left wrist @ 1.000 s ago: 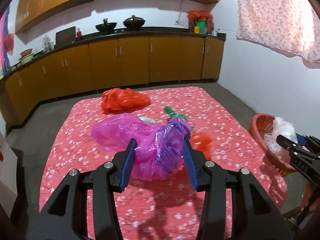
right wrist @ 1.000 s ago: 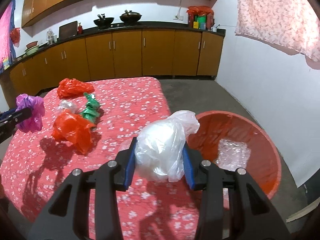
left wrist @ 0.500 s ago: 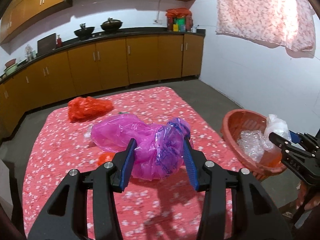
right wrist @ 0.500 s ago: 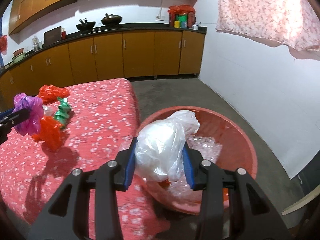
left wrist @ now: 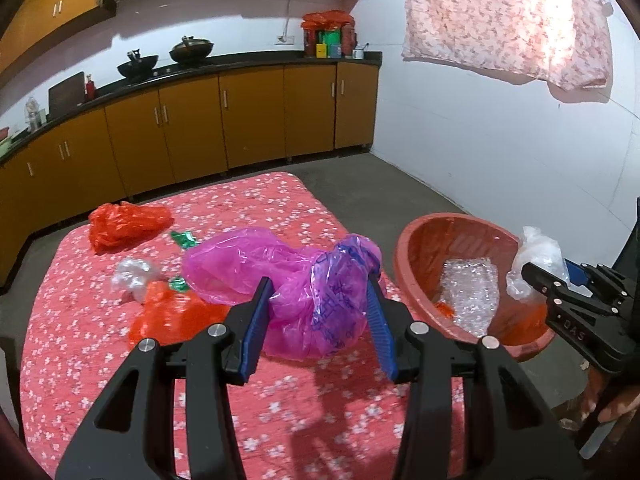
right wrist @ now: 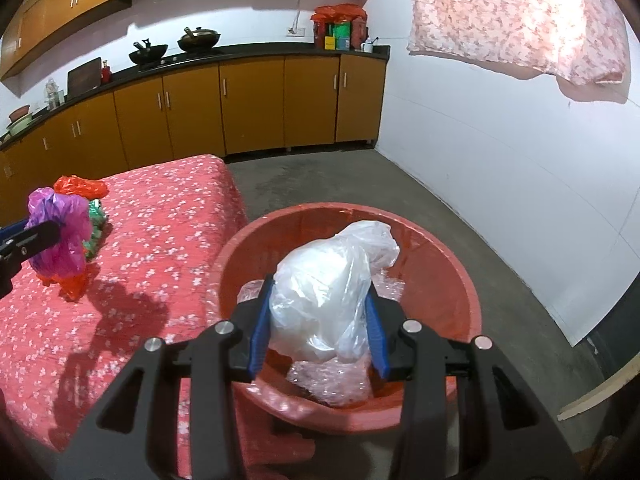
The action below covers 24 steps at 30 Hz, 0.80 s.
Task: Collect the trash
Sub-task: 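Carry the white bag and pink-purple bag over the orange basket with both tools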
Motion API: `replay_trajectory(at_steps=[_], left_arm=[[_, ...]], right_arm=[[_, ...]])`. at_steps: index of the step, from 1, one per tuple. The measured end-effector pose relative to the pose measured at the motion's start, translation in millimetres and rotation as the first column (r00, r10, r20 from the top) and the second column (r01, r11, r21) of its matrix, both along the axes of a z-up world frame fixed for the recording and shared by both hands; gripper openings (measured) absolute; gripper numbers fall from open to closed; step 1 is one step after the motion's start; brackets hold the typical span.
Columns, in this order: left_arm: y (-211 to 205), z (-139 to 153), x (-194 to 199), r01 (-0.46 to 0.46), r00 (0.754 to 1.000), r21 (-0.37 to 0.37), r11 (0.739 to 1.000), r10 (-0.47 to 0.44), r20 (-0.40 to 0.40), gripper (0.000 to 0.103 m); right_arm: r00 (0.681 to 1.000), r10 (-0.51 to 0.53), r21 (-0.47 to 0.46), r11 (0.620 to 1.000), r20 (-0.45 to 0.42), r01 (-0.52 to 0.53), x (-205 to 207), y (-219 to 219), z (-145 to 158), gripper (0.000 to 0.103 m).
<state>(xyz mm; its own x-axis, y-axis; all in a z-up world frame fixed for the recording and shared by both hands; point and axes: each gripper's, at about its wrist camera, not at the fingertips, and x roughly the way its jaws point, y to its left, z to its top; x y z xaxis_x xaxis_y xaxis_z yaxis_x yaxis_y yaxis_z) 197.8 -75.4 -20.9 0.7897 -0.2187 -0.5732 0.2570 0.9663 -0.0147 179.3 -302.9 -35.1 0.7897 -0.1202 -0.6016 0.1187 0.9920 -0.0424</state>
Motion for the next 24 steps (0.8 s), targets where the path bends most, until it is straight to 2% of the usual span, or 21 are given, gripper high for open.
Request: replay_trajectory(at_steps=[24], left_arm=[[-84.9,-10.7,27.6,0.125,0.992,-0.008,0.992,-0.126,-0.033,0.047]], right_arm=[[0.999,-0.034,0.007,0.999,-0.007,0.034,7.2,-47.5,-14.9,0.041]])
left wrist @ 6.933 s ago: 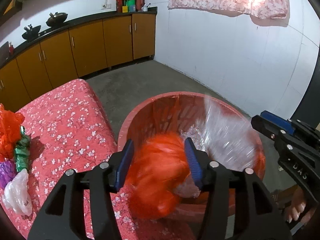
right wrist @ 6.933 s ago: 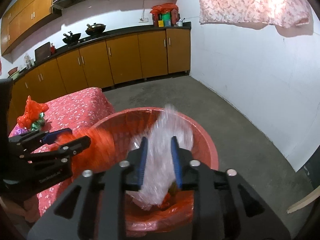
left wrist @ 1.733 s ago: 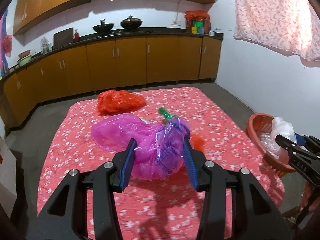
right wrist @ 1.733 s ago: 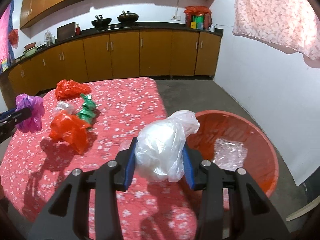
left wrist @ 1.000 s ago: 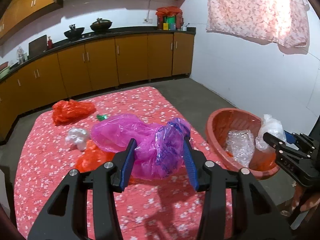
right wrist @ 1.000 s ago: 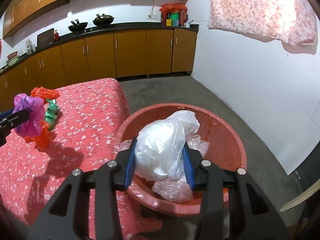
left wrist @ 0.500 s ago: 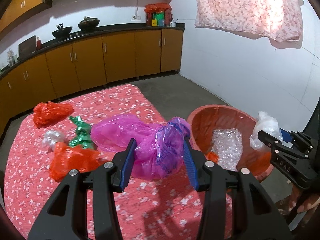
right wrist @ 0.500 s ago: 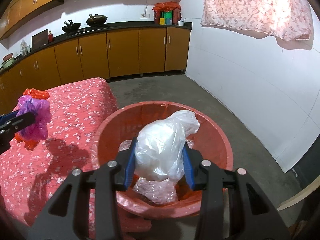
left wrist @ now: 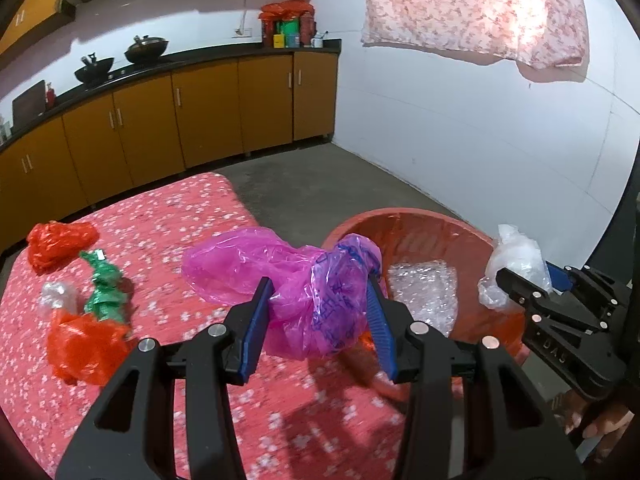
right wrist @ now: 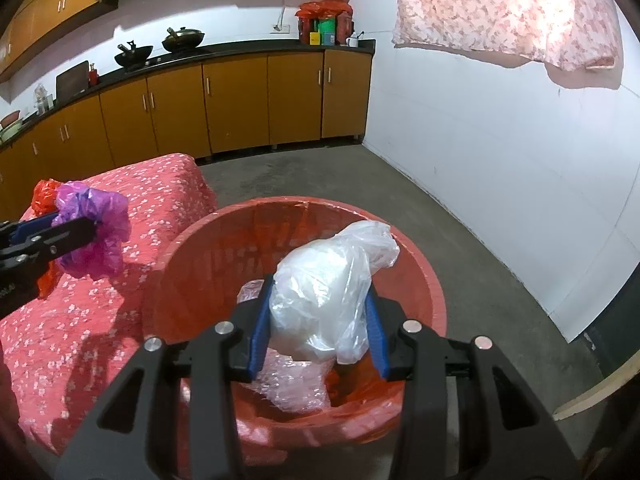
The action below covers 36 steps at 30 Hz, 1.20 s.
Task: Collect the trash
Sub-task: 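Carry the white bag and pink-purple bag over the orange basket with both tools, then open both tools to drop the white and pink-purple bags into the basket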
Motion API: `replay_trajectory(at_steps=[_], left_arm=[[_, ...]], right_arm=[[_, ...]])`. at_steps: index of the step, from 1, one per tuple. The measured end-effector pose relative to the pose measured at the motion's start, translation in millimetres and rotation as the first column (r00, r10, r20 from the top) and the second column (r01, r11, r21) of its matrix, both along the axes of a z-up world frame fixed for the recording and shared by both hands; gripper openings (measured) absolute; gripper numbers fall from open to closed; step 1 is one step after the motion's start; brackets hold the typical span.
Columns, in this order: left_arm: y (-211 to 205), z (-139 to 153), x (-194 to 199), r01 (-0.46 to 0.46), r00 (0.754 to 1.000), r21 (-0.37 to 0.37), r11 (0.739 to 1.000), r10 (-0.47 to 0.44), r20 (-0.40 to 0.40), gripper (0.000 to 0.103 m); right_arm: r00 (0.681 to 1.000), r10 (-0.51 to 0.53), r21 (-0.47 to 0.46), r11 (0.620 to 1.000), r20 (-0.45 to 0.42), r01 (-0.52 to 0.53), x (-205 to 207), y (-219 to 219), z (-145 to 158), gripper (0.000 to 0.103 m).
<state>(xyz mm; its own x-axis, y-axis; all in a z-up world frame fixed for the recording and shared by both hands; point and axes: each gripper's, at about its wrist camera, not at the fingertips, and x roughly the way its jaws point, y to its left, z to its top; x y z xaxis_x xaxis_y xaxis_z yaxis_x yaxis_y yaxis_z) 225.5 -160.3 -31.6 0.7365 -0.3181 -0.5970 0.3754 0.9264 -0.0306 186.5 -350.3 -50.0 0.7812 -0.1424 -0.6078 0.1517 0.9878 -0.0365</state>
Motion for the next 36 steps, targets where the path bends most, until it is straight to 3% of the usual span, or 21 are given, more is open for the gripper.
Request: replay_trajectory(at_steps=[14,23,29,36], left_arm=[[-50.6,-8.4,11.9,0.099,0.995,-0.009,0.995,-0.1,-0.013,0.047],[-68.2,-20.8,23.3,0.117,0.992,0.005,0.993,-0.116,-0.051,0.047],[-67.5,-24.9,23.5,0.124,0.99,0.006,0.992,-0.124,-0.066,0.056],[-55.1,-27.2,22.7,0.108,0.99,-0.011,0.994,-0.109,-0.085,0.065]], right_arm=[[0.999,-0.011,0.031,0.999,0.033,0.01,9.0,-31.8,7.7,0.041],[0.999,-0.002,0.052,0.999,0.048,-0.001,11.1,-45.0,10.4,0.041],[0.997,0.023,0.112,0.993,0.075,-0.031,10.3,-48.7,12.9,0.049],[0.996,0.021,0.118,0.992,0.087,-0.032,6.3,-48.5,13.0,0.064]])
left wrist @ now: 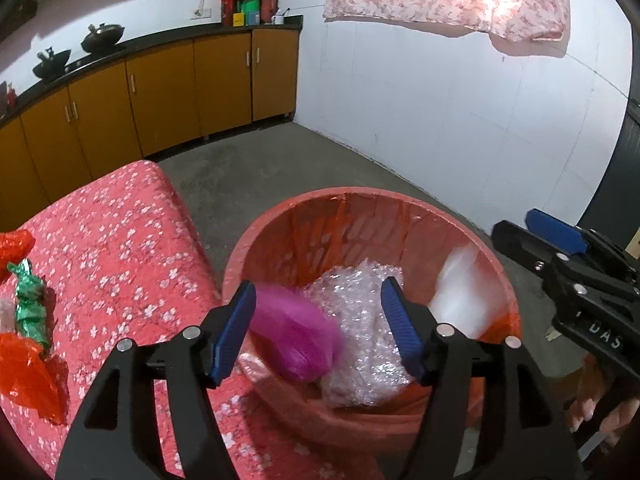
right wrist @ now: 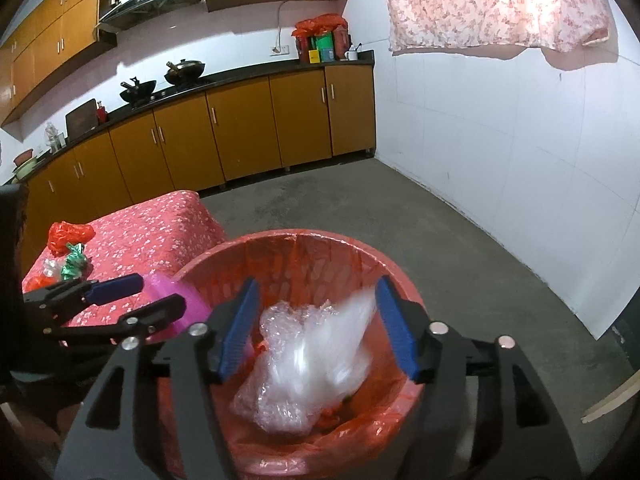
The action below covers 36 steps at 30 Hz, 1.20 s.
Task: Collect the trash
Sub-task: 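Open both tools to drop the white and pink-purple bags into the basket, then move both tools back over the bed toward the remaining bags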
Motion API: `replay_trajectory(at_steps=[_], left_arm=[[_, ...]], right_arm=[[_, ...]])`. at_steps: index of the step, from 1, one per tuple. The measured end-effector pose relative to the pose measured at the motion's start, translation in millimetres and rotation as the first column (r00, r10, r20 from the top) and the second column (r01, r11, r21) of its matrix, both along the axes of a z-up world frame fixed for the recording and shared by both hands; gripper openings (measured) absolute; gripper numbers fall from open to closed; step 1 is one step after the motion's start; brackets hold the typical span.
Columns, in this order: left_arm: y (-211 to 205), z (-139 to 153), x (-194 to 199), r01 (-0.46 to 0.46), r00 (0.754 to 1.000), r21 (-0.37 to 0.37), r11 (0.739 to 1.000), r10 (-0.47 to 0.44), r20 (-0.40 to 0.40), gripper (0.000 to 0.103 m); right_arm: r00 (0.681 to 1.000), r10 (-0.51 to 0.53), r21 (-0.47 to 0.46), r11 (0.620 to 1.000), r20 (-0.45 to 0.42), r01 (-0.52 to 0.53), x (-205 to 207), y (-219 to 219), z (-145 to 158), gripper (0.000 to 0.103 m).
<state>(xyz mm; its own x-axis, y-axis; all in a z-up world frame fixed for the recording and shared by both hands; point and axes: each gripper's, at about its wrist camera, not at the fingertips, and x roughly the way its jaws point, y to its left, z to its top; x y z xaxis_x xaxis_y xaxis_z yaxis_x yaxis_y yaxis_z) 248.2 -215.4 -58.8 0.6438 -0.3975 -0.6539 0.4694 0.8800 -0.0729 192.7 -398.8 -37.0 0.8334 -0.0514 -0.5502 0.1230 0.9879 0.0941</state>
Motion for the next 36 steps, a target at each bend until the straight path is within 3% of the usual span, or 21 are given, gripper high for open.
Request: replay_trajectory(at_steps=[7,14,17,23,29,31,34,36], left_arm=[[35.8,4.5,-6.6,-0.097,0.995,0.012,0.995,0.096,0.04,0.075],[95.0,20.6,-22.9,-0.243,0.964,0.009,0.97,0.241,0.113,0.084],[128.7,28.0,-30.5,-0.326,0.935,0.011,0.945,0.321,0.152,0.086],[203.3,40.5,-45.0,-0.514,0.833,0.016,0.858,0.494,0.251,0.095],[229.0,13.7,-12.9,-0.552,0.831,0.083,0.83,0.538,0.143,0.095],[231.8,3.3,-10.6,-0.547,0.836,0.087,0.832,0.538,0.111,0.09],[233.6,-7.3,-9.7,-0.53,0.848,0.09,0.843,0.524,0.084,0.071],[232.8,-11.0,-7.0,-0.516,0.856,0.092,0.851,0.512,0.068,0.044]], right_arm=[[1.0,-0.017,-0.056,0.998,0.023,0.019,-8.2,11.7,3.8,0.087],[0.999,0.019,-0.103,0.995,0.045,-0.014,-13.0,41.8,6.3,0.097],[0.998,0.044,-0.106,0.994,0.042,-0.039,-10.7,58.5,6.0,0.098],[0.993,0.113,-0.122,0.987,0.035,-0.108,-3.9,104.2,2.1,0.098],[0.985,0.173,-0.126,0.978,0.025,-0.169,5.4,151.2,-0.5,0.098],[0.981,0.19,-0.13,0.974,0.025,-0.185,5.6,161.7,0.9,0.098],[0.978,0.21,-0.156,0.966,0.013,-0.206,6.8,176.7,1.8,0.098],[0.976,0.216,-0.165,0.963,0.009,-0.212,8.0,181.9,2.4,0.098]])
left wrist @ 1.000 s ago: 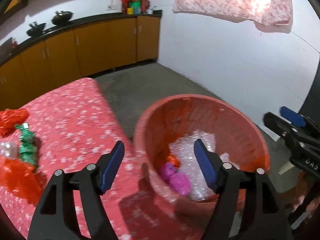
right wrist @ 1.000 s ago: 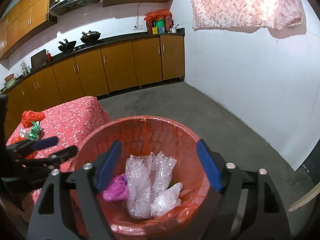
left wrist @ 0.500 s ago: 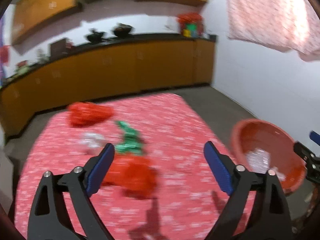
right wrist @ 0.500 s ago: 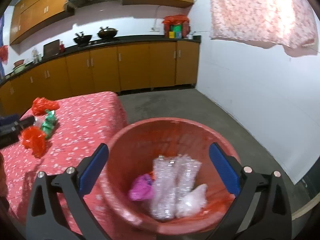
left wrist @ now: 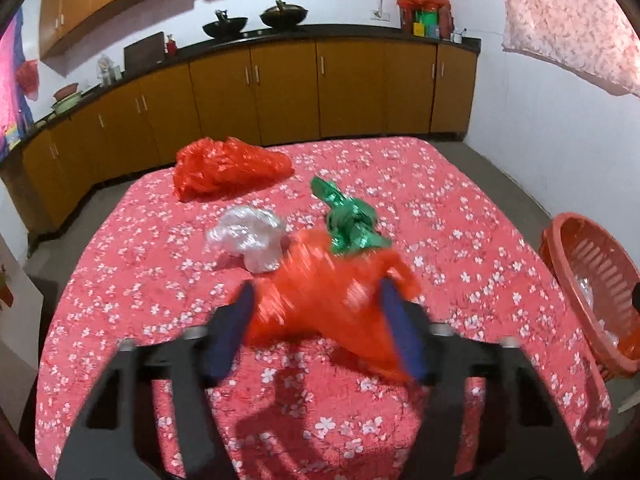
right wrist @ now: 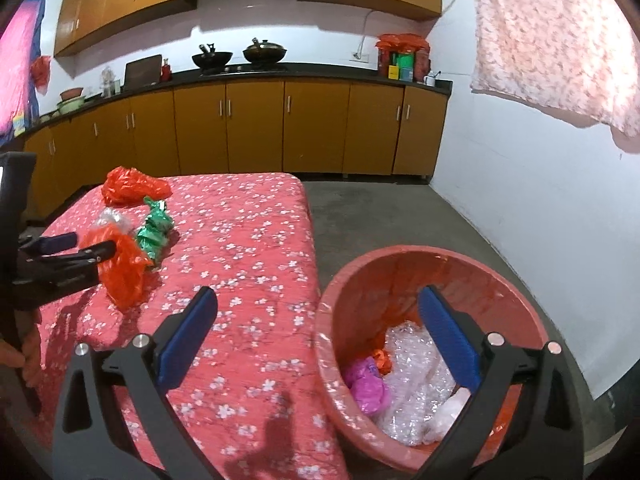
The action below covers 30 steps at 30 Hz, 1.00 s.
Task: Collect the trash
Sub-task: 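Move both tools back over the bed toward the remaining bags, then grasp the red-orange bag with the left tool while the right tool grasps the green bag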
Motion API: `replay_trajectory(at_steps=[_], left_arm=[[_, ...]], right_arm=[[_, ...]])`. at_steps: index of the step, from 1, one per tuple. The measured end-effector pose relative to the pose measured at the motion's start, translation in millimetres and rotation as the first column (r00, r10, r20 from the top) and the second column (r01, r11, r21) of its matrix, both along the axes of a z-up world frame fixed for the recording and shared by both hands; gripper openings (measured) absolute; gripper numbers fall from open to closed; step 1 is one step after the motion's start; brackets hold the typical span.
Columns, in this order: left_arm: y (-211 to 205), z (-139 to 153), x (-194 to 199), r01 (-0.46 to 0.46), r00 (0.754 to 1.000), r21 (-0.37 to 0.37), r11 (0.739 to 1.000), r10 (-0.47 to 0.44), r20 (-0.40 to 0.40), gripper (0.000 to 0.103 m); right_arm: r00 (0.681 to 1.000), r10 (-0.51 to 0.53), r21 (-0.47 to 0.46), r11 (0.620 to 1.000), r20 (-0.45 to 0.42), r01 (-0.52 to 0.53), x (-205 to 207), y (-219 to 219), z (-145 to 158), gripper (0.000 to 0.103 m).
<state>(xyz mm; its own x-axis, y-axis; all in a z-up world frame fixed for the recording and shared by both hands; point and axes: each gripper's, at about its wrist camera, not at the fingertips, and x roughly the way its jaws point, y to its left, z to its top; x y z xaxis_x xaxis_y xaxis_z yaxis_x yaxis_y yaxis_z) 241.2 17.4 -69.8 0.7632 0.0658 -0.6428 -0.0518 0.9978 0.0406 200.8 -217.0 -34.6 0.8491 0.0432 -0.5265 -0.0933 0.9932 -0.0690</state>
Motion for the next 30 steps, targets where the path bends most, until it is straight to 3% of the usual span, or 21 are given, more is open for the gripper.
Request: replay_trajectory(at_steps=[3,6,12,21,30], left_arm=[[7.1,-5.8,-0.4,0.015,1.0,-0.035,0.999,-0.015,-0.025,0.019],[14.1,-5.5,-7.1,0.02,1.0,-0.042,0.999,-0.021,-0.016,0.012],[46.4,-0.6,-29.3,0.021,1.0,-0.056,0.998,-0.021,0.004,0.009],[115.9,-0.4,-41.0,-0.072,0.997,-0.05,0.996,0.073,0.016,0.009],[153.7,-4.1,-25.4,-0.1,0.995,-0.054,0.994,0.1,0.005,0.009]], right_arm=[[1.0,0.009,-0.006,1.0,-0.002,-0.009,2.0,7.0,2.5,0.098],[1.0,0.024,-0.014,1.0,0.0,-0.024,3.1,17.3,4.1,0.098],[0.997,0.08,-0.023,0.997,-0.004,-0.08,7.7,48.5,2.8,0.098],[0.985,0.172,0.013,0.985,-0.031,-0.171,30.9,111.3,0.4,0.098],[0.968,0.178,0.113,0.981,-0.174,-0.16,93.4,177.2,-21.4,0.075]])
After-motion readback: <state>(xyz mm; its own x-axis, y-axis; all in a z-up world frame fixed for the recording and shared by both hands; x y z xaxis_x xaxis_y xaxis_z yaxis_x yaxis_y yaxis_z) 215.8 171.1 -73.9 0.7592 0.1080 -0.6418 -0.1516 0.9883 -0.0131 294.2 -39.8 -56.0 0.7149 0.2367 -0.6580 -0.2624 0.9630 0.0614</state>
